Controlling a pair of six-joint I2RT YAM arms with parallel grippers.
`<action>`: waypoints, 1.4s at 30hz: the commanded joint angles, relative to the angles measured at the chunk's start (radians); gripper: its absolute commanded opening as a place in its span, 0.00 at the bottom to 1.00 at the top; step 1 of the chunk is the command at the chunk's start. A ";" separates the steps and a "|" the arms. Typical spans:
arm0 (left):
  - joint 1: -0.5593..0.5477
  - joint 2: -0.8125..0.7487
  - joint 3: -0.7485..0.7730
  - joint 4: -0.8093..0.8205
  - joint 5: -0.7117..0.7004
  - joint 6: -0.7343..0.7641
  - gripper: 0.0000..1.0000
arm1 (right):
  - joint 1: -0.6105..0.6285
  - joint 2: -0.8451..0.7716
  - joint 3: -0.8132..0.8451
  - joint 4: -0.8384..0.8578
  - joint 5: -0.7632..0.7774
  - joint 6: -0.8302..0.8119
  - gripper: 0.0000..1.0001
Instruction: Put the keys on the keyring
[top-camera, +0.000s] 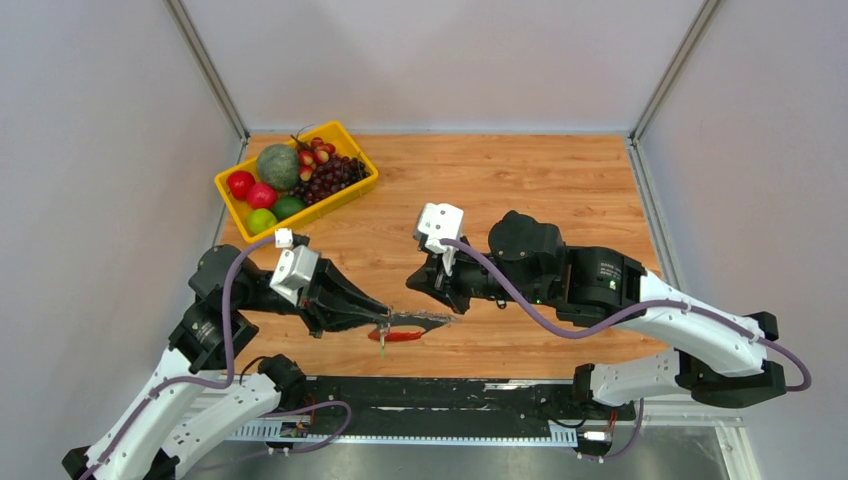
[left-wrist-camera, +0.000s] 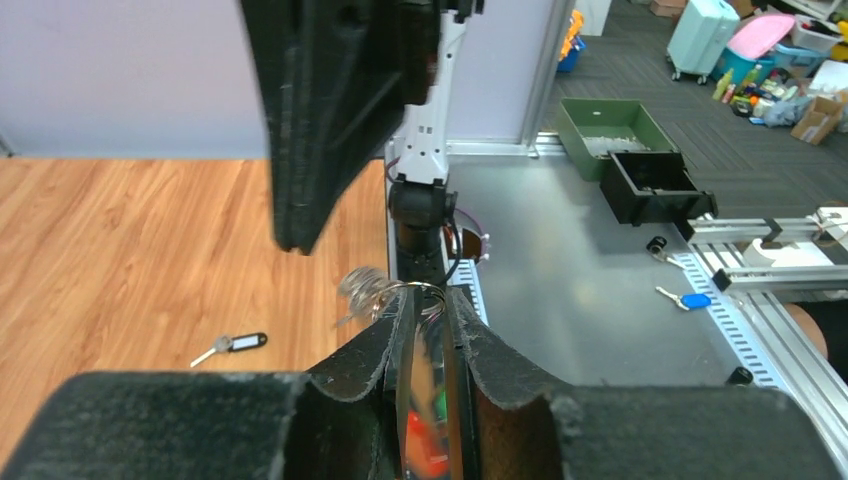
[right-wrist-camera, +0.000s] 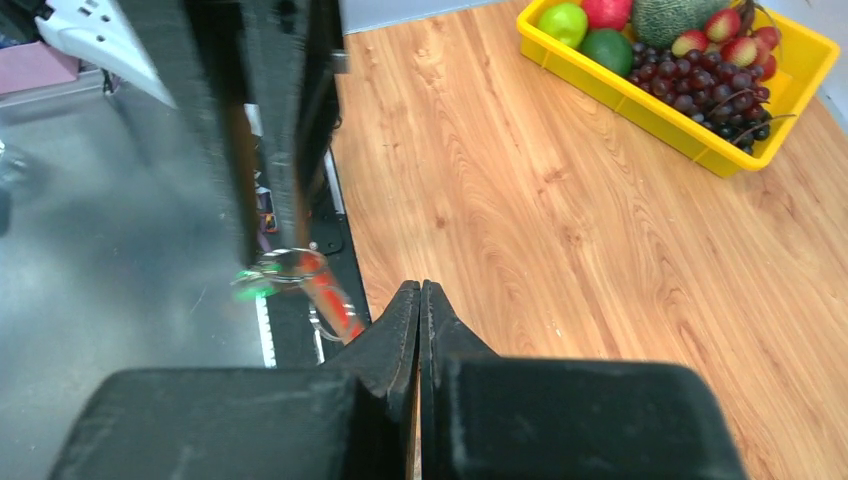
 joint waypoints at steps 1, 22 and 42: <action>-0.002 -0.035 0.008 0.028 0.076 -0.024 0.25 | -0.013 -0.024 0.018 0.014 0.023 0.022 0.00; -0.002 -0.037 -0.051 -0.078 -0.166 0.041 0.13 | -0.027 -0.090 -0.206 0.041 0.036 0.094 0.20; -0.002 -0.063 -0.348 0.147 -0.387 -0.221 0.72 | -0.187 -0.141 -0.827 0.073 0.023 0.650 0.61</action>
